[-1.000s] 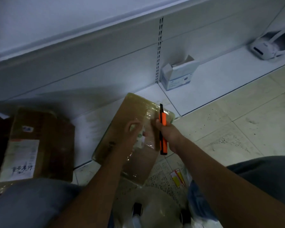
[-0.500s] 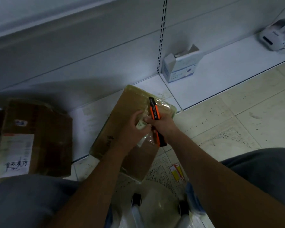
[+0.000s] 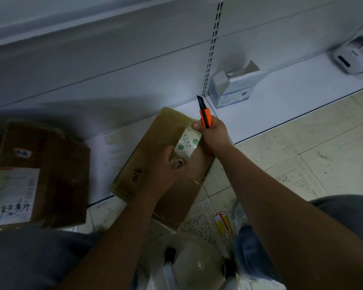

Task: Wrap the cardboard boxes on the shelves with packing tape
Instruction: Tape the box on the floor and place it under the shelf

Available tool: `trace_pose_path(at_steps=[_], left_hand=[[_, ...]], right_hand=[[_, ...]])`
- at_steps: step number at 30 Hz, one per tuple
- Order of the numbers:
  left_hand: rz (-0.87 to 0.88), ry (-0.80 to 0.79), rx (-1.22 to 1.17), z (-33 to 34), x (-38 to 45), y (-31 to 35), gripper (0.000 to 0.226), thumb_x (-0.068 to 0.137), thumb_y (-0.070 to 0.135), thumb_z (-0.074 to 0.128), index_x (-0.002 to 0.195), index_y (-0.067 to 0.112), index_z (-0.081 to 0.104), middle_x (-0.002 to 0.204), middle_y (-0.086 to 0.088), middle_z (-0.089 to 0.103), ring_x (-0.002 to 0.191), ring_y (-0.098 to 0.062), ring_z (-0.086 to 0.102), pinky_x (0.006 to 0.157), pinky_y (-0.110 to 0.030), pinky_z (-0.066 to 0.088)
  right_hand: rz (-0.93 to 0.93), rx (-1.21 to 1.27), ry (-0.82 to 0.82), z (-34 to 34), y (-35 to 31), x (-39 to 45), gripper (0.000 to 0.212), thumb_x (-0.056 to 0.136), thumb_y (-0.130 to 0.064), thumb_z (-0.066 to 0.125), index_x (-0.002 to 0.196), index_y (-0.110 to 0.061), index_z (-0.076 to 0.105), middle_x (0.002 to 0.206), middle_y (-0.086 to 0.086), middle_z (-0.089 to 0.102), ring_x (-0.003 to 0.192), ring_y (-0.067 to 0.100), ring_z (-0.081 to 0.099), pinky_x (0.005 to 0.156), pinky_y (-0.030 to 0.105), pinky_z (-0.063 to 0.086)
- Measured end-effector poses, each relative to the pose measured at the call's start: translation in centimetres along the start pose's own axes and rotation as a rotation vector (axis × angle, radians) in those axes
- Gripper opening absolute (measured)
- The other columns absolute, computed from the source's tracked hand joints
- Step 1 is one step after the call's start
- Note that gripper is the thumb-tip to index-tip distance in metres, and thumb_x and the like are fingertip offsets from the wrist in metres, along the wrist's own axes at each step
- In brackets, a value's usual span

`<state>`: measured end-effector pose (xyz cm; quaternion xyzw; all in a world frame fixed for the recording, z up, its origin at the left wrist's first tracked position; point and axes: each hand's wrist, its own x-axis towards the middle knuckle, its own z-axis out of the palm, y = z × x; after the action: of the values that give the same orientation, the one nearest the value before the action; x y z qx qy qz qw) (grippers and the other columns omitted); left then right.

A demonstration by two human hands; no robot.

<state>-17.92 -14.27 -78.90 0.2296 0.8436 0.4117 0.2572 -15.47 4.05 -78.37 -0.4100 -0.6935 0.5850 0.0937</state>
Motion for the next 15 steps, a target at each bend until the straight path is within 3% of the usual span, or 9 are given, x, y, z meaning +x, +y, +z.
trace_pose_path(at_steps=[3,8,11,15], left_hand=[[0.006,0.000,-0.012,0.3,0.0,0.5,0.023,0.089,0.038,0.071,0.103,0.025,0.059,0.095,0.015,0.063,0.084,0.003,0.060,0.066,-0.018,0.047],[-0.038,-0.067,-0.179,0.2,0.1,1.6,0.018,0.100,0.041,0.055,0.099,0.026,0.064,0.088,0.007,0.070,0.080,-0.007,0.068,0.065,-0.021,0.054],[-0.080,-0.064,-0.269,0.2,0.1,2.0,0.022,0.099,0.039,0.055,0.089,0.020,0.061,0.081,0.000,0.071,0.069,-0.012,0.069,0.055,-0.022,0.053],[-0.074,-0.065,-0.237,0.4,0.1,2.2,0.022,0.100,0.038,0.054,0.088,0.020,0.058,0.082,0.003,0.069,0.067,-0.002,0.067,0.053,-0.017,0.050]], right_hand=[[-0.002,-0.052,-0.034,-0.5,-0.3,0.6,0.020,0.085,-0.017,0.074,0.074,-0.026,0.061,0.083,0.000,0.066,0.092,0.024,0.067,0.092,0.042,0.053],[-0.046,-0.271,-0.138,-1.5,-1.2,2.3,0.004,0.085,-0.017,0.072,0.086,-0.014,0.069,0.093,0.006,0.071,0.095,0.025,0.065,0.091,0.041,0.052],[-0.045,-0.332,-0.093,-2.1,-0.9,2.9,0.013,0.081,-0.026,0.072,0.077,-0.018,0.062,0.087,0.010,0.070,0.086,0.028,0.068,0.084,0.046,0.056],[-0.021,-0.284,-0.107,-2.2,0.1,3.2,0.015,0.076,-0.034,0.070,0.073,-0.022,0.060,0.083,0.007,0.071,0.079,0.028,0.071,0.082,0.051,0.058]])
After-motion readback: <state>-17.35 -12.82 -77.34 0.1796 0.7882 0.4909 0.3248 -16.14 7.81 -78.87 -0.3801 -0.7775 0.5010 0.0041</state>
